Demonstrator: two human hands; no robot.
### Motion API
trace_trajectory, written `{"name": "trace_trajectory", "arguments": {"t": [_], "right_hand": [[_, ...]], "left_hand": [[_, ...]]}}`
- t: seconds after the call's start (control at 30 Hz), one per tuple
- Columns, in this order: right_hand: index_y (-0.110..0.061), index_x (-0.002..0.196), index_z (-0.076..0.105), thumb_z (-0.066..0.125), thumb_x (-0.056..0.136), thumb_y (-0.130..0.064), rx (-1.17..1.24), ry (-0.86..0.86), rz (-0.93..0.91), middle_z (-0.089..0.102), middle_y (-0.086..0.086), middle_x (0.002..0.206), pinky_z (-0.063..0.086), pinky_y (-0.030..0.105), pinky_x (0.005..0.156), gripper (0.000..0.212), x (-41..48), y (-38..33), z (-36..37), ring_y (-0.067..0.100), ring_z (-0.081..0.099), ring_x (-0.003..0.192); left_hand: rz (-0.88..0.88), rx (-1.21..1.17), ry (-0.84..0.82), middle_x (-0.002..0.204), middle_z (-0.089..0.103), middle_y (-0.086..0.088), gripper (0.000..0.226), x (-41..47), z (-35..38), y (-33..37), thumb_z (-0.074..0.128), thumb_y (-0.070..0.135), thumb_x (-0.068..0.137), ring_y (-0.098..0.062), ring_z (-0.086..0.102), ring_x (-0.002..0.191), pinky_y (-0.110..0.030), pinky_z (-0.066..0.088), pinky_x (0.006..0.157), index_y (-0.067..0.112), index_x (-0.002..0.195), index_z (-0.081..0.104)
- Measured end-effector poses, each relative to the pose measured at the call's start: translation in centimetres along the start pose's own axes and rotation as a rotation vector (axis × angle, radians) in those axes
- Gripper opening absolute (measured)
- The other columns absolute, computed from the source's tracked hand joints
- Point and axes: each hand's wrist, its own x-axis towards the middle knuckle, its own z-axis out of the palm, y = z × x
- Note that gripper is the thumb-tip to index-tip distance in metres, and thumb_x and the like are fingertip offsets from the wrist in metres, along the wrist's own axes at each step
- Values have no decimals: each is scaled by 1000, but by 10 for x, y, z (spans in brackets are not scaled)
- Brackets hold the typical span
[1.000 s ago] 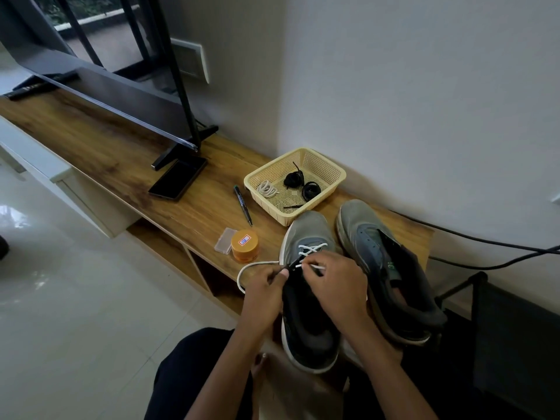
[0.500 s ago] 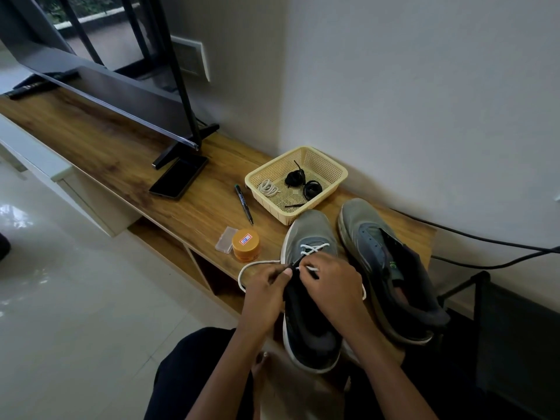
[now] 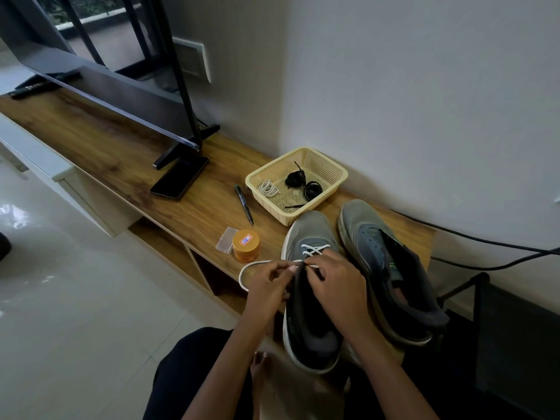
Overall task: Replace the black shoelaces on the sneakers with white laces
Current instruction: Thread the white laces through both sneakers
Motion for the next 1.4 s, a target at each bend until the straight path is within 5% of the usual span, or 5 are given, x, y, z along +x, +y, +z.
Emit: {"name": "trace_trajectory", "arguments": {"t": [0.27,0.7,0.87,1.03,1.4], "right_hand": [[-17,109,57,83,59,-20,3,104,63,49,6,113,36,32,82,56,-12,4,-18,19,38,104],[-12,68,63,88,50,-12,-141,322,138,57,5,91,32,34,75,31,-37,8,-15,21,37,88],[-11,67,62,87,51,-12,-131,318,118,59,4,93,31,34,76,29,-36,9,-14,22,39,90],[-11,68,63,86,53,-11,-106,320,106,62,4,97,32,36,79,27,-35,8,-14,23,41,94],[-12,67,61,82,55,-12,-146,338,98,63,4,102,33,45,86,24,-33,9,-15,28,44,102]], "left_hand": [[36,-3,2,97,65,-7,12,-7,5,5,55,22,94,-16,62,83,-23,51,67,14,97,63],[-79,-219,254,77,56,-5,15,2,-8,1,46,13,98,-11,51,63,-21,45,53,6,103,58],[69,25,519,110,54,-4,14,3,-15,-8,52,15,93,-14,51,95,-27,43,78,16,107,54],[511,705,359,133,46,2,17,-2,0,-9,68,22,82,-22,30,132,-38,20,105,24,99,69],[339,628,458,140,43,2,12,9,-11,-11,58,24,90,-22,22,137,-51,20,111,22,96,68]]}}
